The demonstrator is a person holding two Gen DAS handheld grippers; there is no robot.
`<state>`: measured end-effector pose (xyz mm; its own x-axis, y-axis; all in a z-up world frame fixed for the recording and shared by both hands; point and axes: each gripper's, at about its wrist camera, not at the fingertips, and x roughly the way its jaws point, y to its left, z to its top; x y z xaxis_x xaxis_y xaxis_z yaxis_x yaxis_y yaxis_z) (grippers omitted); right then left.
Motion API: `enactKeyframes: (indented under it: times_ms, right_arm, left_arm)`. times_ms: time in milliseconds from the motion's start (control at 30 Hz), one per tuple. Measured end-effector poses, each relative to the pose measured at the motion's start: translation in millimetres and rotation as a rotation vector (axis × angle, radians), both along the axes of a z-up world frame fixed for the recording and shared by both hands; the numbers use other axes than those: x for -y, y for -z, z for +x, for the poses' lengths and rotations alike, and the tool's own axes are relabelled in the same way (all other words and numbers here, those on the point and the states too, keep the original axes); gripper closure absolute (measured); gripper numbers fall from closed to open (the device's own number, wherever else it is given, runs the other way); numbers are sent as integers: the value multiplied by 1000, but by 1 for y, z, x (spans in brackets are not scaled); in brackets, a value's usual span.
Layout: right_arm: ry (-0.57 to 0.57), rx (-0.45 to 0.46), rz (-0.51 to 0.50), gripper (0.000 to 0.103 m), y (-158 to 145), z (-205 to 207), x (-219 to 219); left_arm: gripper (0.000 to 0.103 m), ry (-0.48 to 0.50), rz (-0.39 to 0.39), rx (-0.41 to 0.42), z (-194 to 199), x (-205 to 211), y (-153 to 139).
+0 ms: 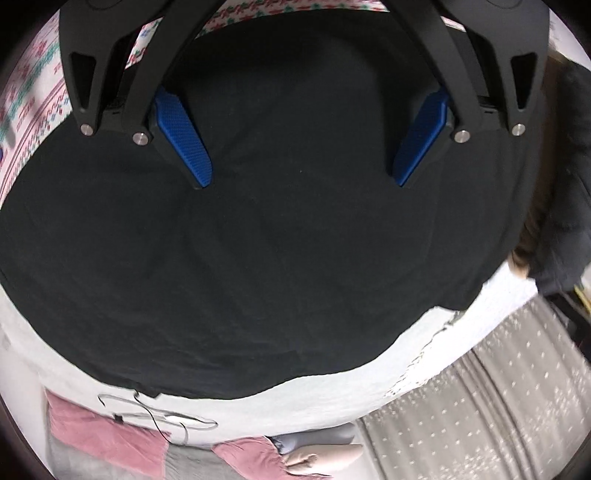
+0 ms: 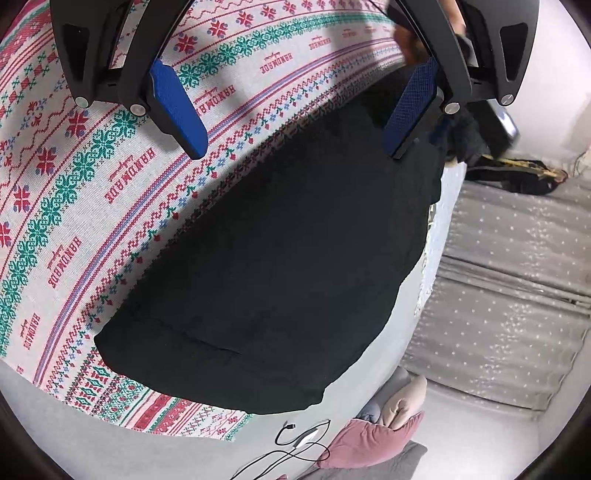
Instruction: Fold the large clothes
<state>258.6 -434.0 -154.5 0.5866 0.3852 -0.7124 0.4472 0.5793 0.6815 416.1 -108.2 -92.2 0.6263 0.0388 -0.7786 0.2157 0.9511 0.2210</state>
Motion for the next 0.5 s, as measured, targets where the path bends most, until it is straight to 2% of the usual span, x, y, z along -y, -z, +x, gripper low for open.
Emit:
enactKeyframes:
  times_ms: [67,233,333,500]
  right_arm:
    - [-5,-8,16,6,4,0,-4]
    - [-1,-19,58,6,14,4,-1]
    - [60,-13,127,6,26,2,21]
    - [207,60,210,6,40,-2,59]
  left_arm:
    - [3,-12,-11,-12,2,-3,0]
    - [3,-9,22,7,-4,2,0]
    - [3,-25,-33,-17,-3,-9,-1]
    - [3,-46,-85,-29,-3,-16,3]
